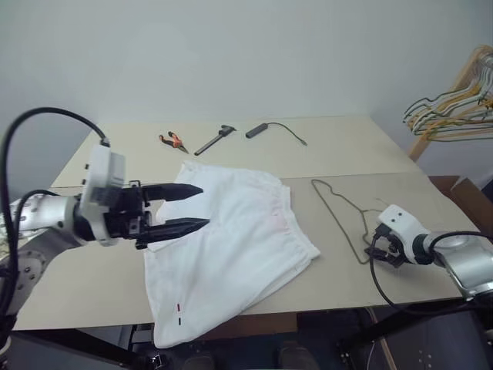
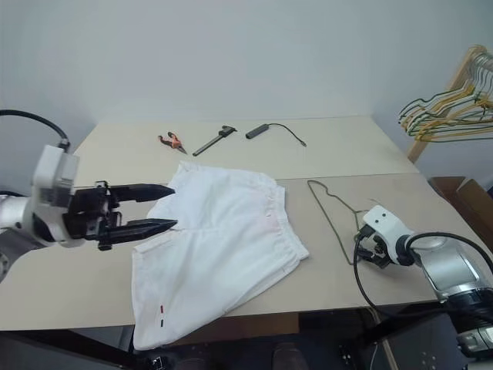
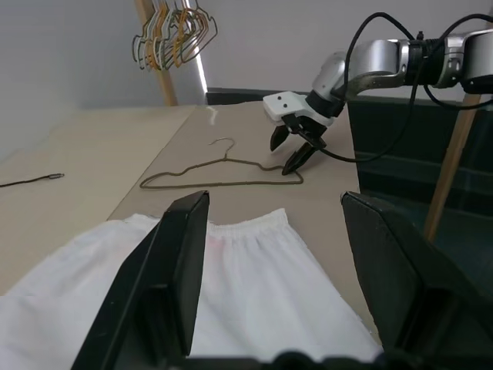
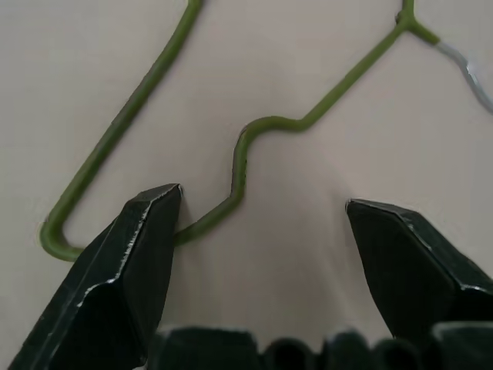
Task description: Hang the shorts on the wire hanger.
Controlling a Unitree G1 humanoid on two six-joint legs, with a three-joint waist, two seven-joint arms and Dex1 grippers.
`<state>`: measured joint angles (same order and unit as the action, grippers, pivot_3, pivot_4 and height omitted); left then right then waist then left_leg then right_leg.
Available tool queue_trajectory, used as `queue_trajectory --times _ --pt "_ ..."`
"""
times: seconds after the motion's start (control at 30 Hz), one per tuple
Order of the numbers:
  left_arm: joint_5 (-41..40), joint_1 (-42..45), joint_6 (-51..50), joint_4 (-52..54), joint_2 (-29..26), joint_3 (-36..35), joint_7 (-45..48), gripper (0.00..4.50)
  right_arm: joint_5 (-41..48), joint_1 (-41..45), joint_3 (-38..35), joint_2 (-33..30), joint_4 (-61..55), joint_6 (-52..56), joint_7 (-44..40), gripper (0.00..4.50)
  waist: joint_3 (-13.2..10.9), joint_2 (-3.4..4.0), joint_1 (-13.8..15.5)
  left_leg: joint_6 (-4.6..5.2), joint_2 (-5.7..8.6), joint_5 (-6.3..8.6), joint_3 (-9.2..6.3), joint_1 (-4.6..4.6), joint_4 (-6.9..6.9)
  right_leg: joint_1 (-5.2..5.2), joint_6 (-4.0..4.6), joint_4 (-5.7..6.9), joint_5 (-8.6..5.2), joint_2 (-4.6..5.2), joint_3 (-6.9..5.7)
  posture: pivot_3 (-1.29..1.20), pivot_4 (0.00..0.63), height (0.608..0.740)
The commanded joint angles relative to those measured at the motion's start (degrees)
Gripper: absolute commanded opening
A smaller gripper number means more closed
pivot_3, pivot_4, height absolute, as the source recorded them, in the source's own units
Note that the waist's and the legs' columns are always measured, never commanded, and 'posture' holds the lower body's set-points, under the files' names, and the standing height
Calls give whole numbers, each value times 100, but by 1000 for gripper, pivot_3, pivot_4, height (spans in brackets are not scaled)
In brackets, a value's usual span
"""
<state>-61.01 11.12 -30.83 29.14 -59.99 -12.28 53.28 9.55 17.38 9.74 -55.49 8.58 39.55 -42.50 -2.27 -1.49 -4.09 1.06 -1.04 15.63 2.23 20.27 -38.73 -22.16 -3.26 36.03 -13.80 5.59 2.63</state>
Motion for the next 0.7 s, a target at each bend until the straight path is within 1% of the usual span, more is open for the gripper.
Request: queue_trajectory --times 0.03,0.23,0.3,0.37,0.43,0.53,0.57,0.63,0.67,0.7 --pt "-17 188 -196 110 87 -57 -63 2963 -5 188 -132 197 247 414 -42 2774 4 -9 0 -1 -2 0 0 0 -1 0 0 -1 0 -4 0 -65 0 740" --pt "71 323 -433 102 351 -19 -160 2963 -135 391 -288 354 431 685 105 688 11 -26 3 -1 -4 0 1 1 -12 6 -7 -8 4 -8 1 -77 0 740" --pt "112 341 -468 97 433 -6 -142 2963 -273 469 -283 353 395 878 315 26 11 -26 2 -2 -4 1 1 2 -11 4 -6 -10 4 -8 1 -81 0 740" --pt "196 389 -477 58 519 48 -123 2963 -453 414 -302 291 199 624 478 26 11 -26 9 -4 -4 2 1 5 -10 1 0 -10 8 -8 1 -88 0 740" --pt "288 512 -497 -30 607 141 -119 2963 -424 409 -525 306 -123 493 557 26 8 -21 9 -5 -3 2 0 10 -10 -2 0 -11 8 -8 1 -97 0 740" --pt "417 759 -557 -238 752 280 -135 2963 -776 163 -711 193 -653 -619 890 26 7 -18 -6 -5 -3 2 1 16 -10 -8 -2 -11 7 -9 1 -115 0 740" --pt "485 837 -557 -311 800 321 -127 2963 -1012 62 -692 123 -774 -1033 1063 26 5 -15 -11 -5 -2 3 0 16 -9 -9 -4 -11 6 -9 1 -119 0 740" --pt "633 998 -562 -466 889 394 -95 2963 -1681 -154 -557 -102 -790 -2322 1525 26 5 -14 -28 -6 -3 3 1 16 -9 -9 -25 -12 -7 -9 1 -137 0 740" --pt "702 1165 -598 -629 939 449 -88 2963 -2128 -203 -456 -260 -664 -3320 1917 26 5 -14 -49 -7 -2 4 1 17 -10 -10 -29 -13 -9 -9 1 -142 0 740" --pt "756 1338 -653 -796 975 504 -89 2963 -2637 -204 -307 -452 -562 -4077 2307 26 4 -13 -62 -8 -2 4 2 18 -10 -10 -32 -14 -11 -8 2 -146 0 740"
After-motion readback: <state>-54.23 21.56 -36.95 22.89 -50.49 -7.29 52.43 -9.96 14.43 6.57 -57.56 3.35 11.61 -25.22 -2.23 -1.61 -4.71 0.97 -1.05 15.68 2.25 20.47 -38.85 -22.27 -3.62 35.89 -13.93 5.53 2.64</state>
